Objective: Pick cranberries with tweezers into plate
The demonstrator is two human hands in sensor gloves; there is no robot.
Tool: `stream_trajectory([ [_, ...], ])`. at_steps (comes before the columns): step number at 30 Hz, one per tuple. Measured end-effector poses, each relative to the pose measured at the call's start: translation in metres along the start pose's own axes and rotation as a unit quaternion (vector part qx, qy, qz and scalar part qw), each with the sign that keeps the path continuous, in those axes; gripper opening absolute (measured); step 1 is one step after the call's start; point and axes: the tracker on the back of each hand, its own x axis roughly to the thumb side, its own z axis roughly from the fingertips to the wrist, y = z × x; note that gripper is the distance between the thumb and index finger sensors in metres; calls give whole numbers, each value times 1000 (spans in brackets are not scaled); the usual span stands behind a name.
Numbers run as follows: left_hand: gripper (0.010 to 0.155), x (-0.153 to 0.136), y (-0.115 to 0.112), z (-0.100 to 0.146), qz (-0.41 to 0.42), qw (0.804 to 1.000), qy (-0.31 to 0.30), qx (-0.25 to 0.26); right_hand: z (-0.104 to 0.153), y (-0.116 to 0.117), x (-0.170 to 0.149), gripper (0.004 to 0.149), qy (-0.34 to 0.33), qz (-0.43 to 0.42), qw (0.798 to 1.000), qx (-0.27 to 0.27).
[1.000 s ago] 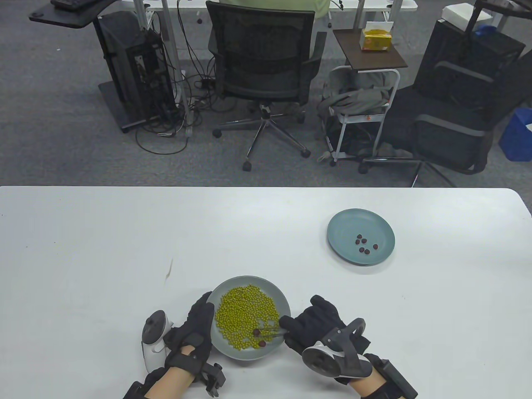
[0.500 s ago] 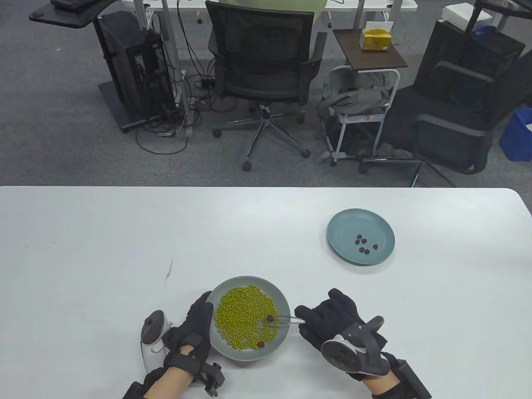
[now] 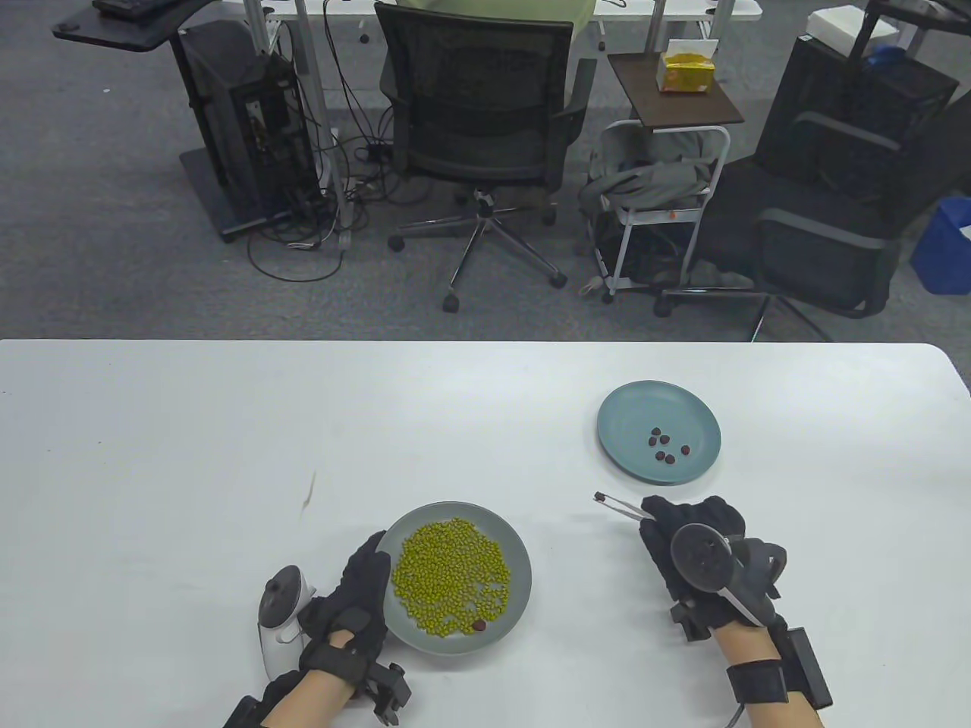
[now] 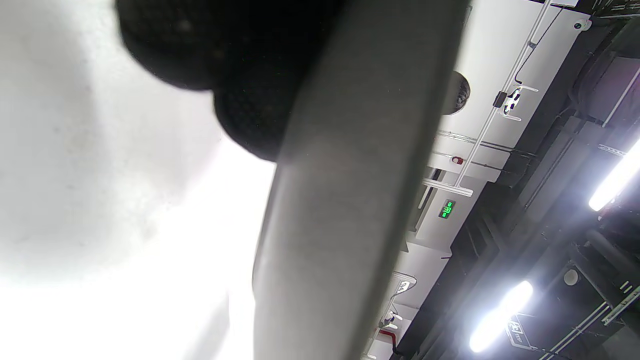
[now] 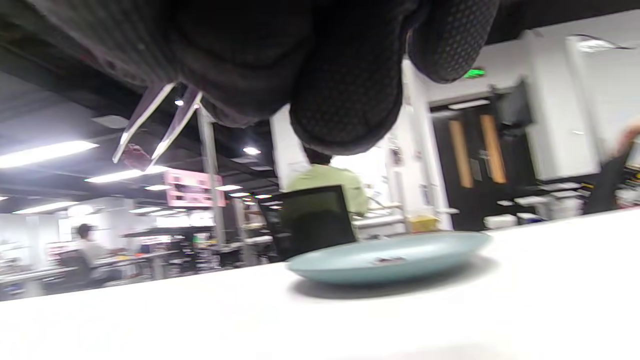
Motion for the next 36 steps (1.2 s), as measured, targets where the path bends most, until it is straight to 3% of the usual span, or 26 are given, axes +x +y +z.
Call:
stream_trajectory([
  [5, 63, -1, 0, 0, 1, 1000, -1, -3, -39, 14, -26, 47, 104, 22, 994, 39],
  [8, 63, -1, -1, 0, 0, 1000, 2, -4, -61, 26, -32, 47, 153, 70, 983, 79],
  [10, 63, -2, -1, 1, 1, 1000, 4, -4, -70, 34, -32, 47, 171, 91, 978, 78],
  [14, 63, -2, -1, 1, 0, 1000, 4, 0, -78, 50, -25, 47, 191, 120, 971, 86],
  [18, 63, 2, -1, 1, -11, 999, -35, 13, -81, 54, -23, 48, 208, 144, 963, 97],
  [24, 63, 2, -3, 2, 11, 999, -30, 7, -66, 24, -28, 50, 194, 84, 976, 51],
  [27, 63, 1, -4, 3, 14, 1000, -27, 6, -47, 5, -26, 48, 178, 8, 983, 37],
  [32, 63, 2, -2, 2, 12, 1000, -27, 10, -13, -10, -15, 50, 123, -38, 992, 6],
  [36, 62, 2, 0, 3, 19, 1000, -20, 13, -5, -10, -9, 50, 80, -37, 995, 41],
])
